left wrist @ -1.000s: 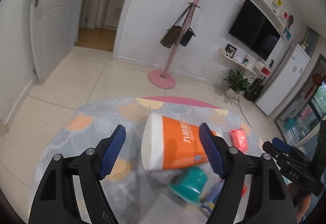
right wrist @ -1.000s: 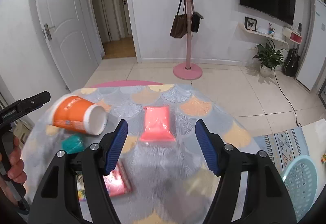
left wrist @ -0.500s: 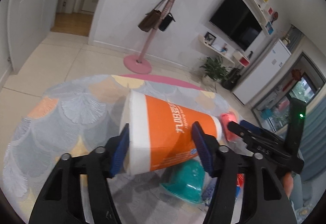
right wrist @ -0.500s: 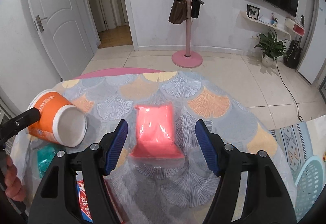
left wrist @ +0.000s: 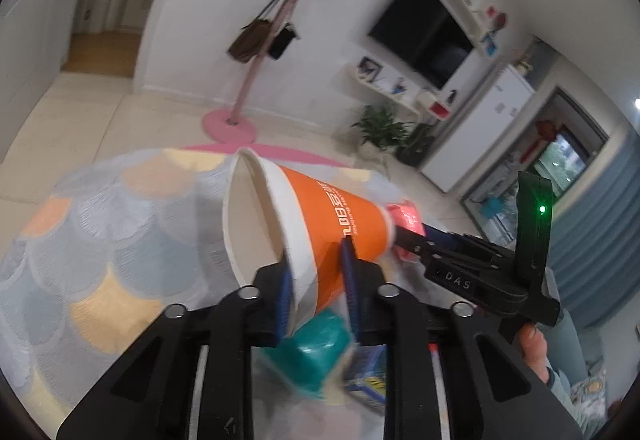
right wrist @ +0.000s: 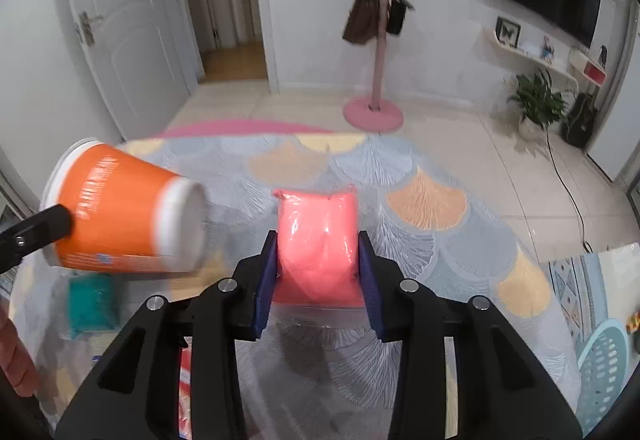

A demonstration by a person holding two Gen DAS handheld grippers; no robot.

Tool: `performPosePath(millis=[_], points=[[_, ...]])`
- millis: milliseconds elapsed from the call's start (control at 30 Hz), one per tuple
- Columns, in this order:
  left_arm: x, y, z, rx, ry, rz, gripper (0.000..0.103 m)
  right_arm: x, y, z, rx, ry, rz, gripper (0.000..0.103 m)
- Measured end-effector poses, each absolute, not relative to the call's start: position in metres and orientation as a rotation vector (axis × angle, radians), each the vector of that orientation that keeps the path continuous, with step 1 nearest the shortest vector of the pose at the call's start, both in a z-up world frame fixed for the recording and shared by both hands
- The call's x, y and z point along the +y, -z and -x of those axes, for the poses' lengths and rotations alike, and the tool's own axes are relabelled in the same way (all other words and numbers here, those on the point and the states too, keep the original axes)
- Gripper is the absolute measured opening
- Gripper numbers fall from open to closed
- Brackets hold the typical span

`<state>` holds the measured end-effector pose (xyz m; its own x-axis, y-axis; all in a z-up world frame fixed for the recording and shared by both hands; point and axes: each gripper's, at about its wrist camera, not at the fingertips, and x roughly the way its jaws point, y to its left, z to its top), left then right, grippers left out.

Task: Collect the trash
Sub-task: 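Grasp the pink packet with the right tool while the left tool grasps the orange paper cup, then drop the pink packet into the basket with the right tool while the left tool drops the cup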

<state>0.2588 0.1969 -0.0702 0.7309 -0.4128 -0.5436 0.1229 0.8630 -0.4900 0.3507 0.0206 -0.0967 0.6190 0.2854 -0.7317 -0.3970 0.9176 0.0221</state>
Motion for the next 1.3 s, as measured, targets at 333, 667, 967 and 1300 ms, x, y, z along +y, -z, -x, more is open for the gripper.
performPosePath(millis=[333, 667, 967, 1300], points=[[0.142, 0.015, -0.243, 0.601, 0.309, 0.303, 0.002, -0.074, 0.029, -0.278, 0.606, -0.235, 0.043, 0.035], [-0.018, -0.034, -0.236, 0.552, 0.560, 0.198, 0.002, -0.237, 0.005, -0.200, 0.523, 0.125, -0.028, 0.035], [-0.181, 0.001, -0.244, 0.678, 0.741, 0.113, 0.002, -0.370, 0.058, -0.175, 0.646, 0.296, -0.183, 0.035], [-0.259, 0.045, -0.275, 0.808, 0.716, 0.012, 0.002, -0.426, 0.128, -0.183, 0.832, 0.332, -0.316, 0.035]])
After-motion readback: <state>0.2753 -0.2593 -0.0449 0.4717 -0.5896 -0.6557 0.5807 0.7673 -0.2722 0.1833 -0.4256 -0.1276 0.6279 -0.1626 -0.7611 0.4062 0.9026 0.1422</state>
